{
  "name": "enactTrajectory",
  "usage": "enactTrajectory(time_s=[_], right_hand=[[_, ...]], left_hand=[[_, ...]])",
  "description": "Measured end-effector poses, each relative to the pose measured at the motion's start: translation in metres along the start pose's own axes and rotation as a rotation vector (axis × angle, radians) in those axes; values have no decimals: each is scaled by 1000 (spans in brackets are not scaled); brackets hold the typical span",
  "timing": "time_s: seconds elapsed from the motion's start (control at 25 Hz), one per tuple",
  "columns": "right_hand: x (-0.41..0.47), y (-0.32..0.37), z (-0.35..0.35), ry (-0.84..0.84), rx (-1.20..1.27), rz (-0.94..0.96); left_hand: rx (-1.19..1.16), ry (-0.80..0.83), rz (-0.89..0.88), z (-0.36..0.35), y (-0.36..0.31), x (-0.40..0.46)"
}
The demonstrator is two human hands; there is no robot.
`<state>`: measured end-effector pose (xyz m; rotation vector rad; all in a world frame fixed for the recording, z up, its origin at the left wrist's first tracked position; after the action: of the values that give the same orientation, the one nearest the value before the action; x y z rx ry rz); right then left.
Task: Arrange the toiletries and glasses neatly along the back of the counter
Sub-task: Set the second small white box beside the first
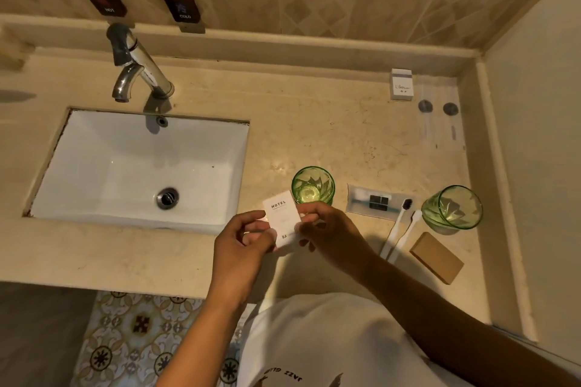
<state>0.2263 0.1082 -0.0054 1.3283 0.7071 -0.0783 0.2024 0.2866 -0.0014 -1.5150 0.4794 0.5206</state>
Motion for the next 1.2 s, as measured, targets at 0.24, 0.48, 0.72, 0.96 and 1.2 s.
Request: enactTrajectory(time_s=[0.24, 0.48, 0.72, 0.96, 1.2], right_hand=[[-8, 66, 27, -35, -13, 258], [-14, 75, 88, -294, -104, 418], [1, 52, 146, -385, 2, 258], [30, 30, 169, -333, 204, 108], [79, -2, 241, -577, 526, 3]], left_hand=[[-245, 233, -14, -55, -42, 19], [-343, 352, 30, -110, -71, 48], [-164, 484, 4, -152, -93, 73], [80, 459, 25, -185, -97, 124], [347, 323, -103, -219, -117, 218]])
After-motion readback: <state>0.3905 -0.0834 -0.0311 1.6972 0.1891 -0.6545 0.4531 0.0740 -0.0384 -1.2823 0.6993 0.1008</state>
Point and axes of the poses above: each hand's wrist, its own x-axis towards the middle knuckle, its own z-axis out of the back of the hand, y = z × x, the point moved 10 cm from there along x, towards the middle knuckle, and after that the axes turned 10 degrees about y, right-handed, at the moved point
